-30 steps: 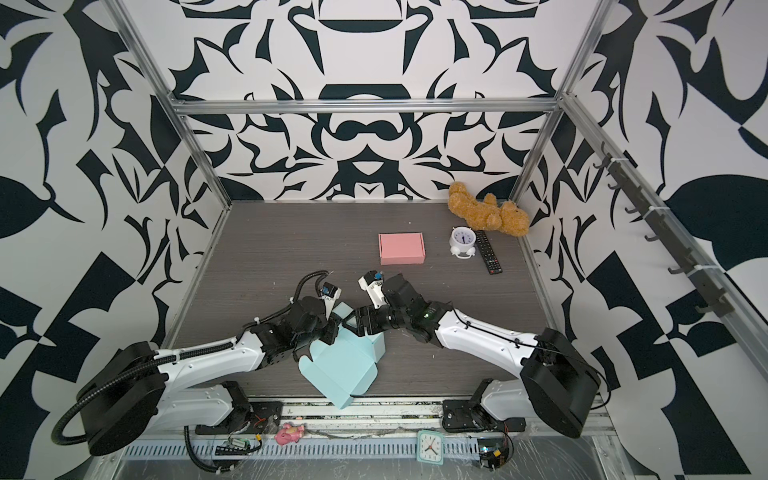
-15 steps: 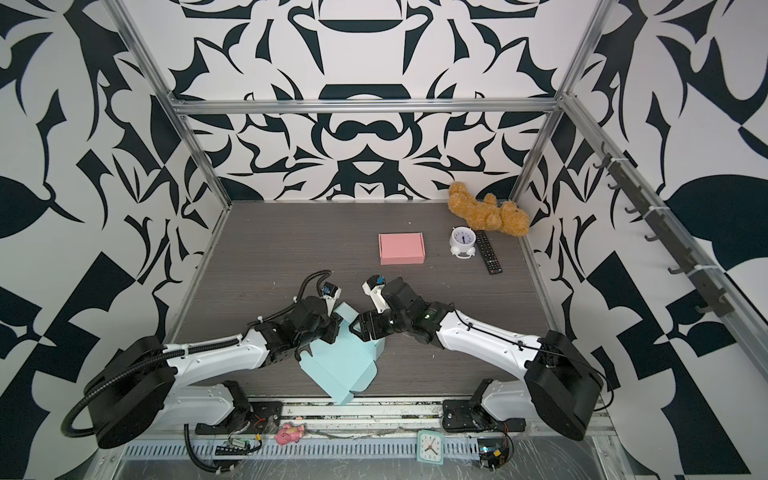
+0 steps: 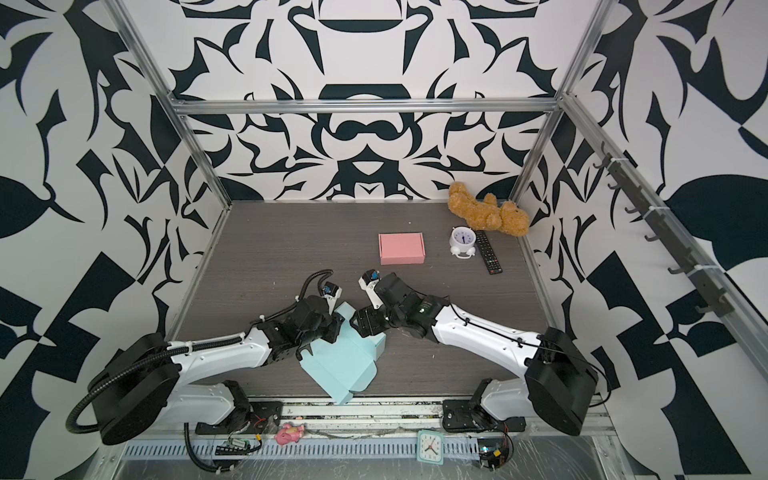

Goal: Assemble paper box
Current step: Turn over the paper box at the center of the table.

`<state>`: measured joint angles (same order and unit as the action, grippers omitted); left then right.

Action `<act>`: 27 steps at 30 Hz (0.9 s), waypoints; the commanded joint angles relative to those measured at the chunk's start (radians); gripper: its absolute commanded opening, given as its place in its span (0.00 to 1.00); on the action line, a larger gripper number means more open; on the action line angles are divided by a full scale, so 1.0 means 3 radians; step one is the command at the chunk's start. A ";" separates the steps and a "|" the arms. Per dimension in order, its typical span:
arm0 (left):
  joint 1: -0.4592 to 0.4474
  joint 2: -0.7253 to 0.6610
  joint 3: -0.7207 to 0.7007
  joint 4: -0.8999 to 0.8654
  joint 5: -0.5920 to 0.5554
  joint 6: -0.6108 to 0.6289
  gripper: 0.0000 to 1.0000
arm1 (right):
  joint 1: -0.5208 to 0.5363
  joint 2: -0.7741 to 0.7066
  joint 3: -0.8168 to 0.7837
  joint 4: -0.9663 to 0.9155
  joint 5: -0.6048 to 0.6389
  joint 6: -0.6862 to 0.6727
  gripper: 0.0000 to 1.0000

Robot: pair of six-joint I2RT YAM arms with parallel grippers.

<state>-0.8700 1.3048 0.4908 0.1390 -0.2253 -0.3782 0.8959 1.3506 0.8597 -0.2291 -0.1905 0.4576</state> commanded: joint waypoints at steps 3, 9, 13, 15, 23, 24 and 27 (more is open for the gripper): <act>0.0011 -0.0227 0.0072 -0.0321 -0.0062 -0.0225 0.33 | 0.0145 0.0116 0.0260 -0.0255 0.0338 -0.0194 0.81; 0.0011 -0.0537 -0.0053 -0.0500 0.0013 -0.0348 0.36 | 0.0257 0.0230 0.0380 -0.0412 0.0618 -0.0274 0.82; 0.0011 -0.0712 -0.0096 -0.0637 0.0074 -0.0398 0.38 | 0.0271 0.0304 0.0417 -0.0458 0.0694 -0.0290 0.82; 0.0011 -0.0784 -0.0114 -0.0717 0.0101 -0.0420 0.38 | 0.0271 0.0329 0.0417 -0.0459 0.0726 -0.0293 0.82; 0.0011 -0.1262 -0.0177 -0.1075 0.0191 -0.0557 0.38 | 0.0268 0.0403 0.0377 -0.0351 0.0698 -0.0283 0.83; 0.0011 -0.1324 -0.0176 -0.1120 0.0188 -0.0564 0.38 | 0.0263 0.0395 0.0351 -0.0320 0.0686 -0.0287 0.83; 0.0011 -0.1509 -0.0157 -0.1246 0.0194 -0.0597 0.39 | 0.0232 0.0391 0.0300 -0.0226 0.0601 -0.0273 0.83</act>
<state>-0.8700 0.8902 0.4484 -0.1638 -0.1772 -0.5301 0.9714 1.4853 0.9493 -0.3363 0.0017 0.3820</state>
